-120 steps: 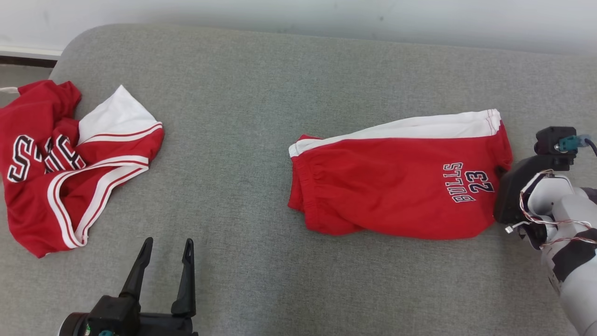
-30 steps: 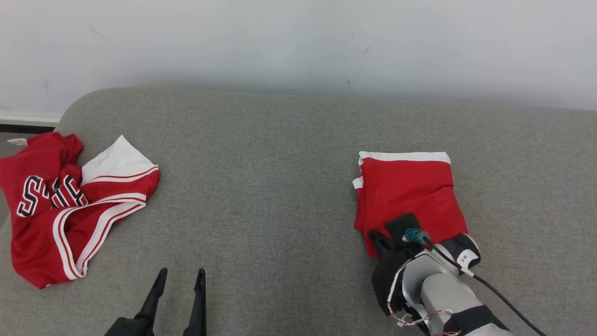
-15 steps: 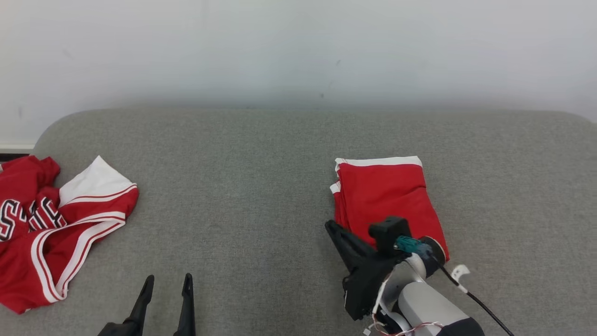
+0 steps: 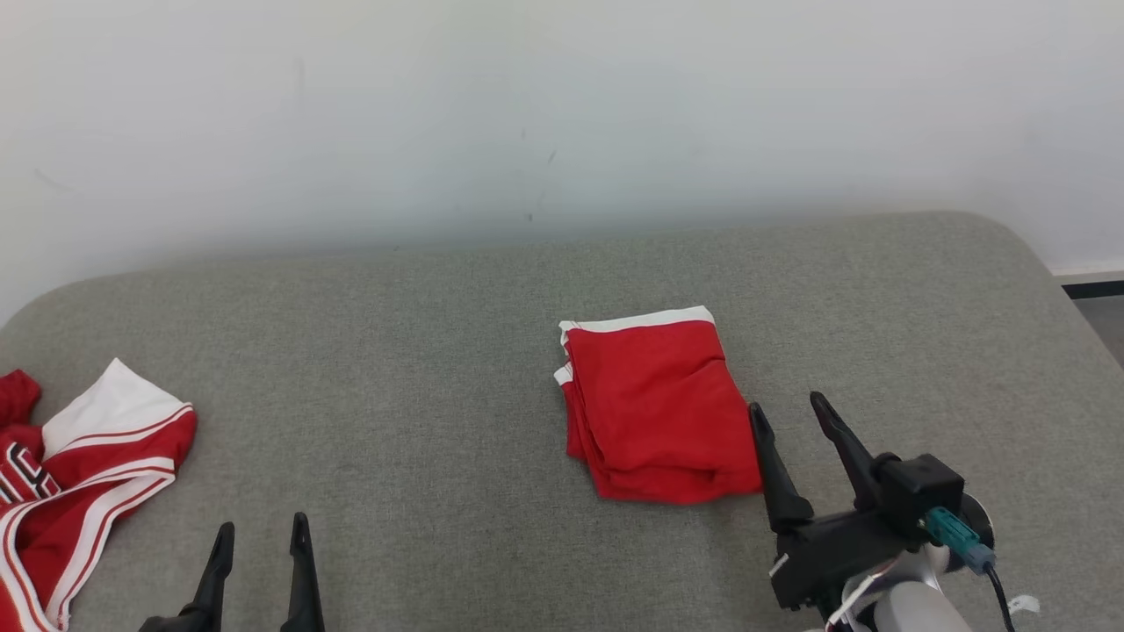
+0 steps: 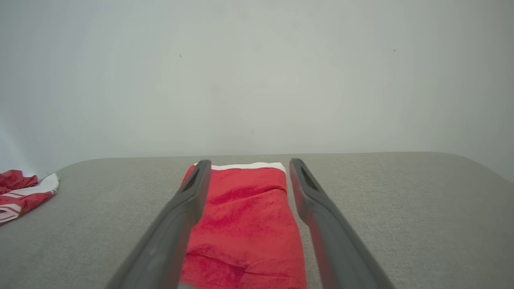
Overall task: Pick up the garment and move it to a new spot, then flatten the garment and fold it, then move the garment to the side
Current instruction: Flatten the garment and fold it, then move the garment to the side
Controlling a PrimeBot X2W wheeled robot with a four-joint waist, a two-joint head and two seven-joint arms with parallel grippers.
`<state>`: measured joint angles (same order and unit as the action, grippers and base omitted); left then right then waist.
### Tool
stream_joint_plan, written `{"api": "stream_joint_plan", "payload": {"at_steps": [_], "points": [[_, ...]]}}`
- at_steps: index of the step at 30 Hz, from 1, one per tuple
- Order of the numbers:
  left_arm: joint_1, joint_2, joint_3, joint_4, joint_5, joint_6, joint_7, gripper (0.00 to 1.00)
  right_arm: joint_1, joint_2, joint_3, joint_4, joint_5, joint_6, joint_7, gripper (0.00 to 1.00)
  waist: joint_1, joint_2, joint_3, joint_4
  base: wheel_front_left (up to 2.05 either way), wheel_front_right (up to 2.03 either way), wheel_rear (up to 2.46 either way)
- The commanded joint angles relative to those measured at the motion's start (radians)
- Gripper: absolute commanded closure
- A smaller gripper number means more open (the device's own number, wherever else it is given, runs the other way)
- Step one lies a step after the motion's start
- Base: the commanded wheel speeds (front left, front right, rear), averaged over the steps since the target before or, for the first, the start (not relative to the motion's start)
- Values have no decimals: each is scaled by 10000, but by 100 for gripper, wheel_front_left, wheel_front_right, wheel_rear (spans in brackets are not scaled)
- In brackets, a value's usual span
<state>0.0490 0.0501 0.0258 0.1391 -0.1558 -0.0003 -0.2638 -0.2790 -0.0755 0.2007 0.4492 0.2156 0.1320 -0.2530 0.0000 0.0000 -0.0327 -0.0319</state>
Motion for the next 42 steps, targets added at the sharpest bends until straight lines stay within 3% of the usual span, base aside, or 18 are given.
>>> {"api": "stream_joint_plan", "payload": {"at_steps": [1,11,21,42], "points": [[34,4,91,-6,36,14,-10,0,386,-75,-301,-152,-178,-27,-56,0,0,0,-125,-149,0,0,0],[134,5,431,191,317,-88,-10,0,1402,-303,-1064,-73,-595,-27,3,0,0,0,-433,-357,0,0,0],[538,4,399,273,274,-228,-10,0,1700,-284,-681,-72,-601,-27,21,0,0,0,-569,-531,0,0,0],[818,3,256,276,155,24,-10,0,1792,-266,-457,-356,-458,-27,317,0,0,0,-666,-492,0,0,0]]}}
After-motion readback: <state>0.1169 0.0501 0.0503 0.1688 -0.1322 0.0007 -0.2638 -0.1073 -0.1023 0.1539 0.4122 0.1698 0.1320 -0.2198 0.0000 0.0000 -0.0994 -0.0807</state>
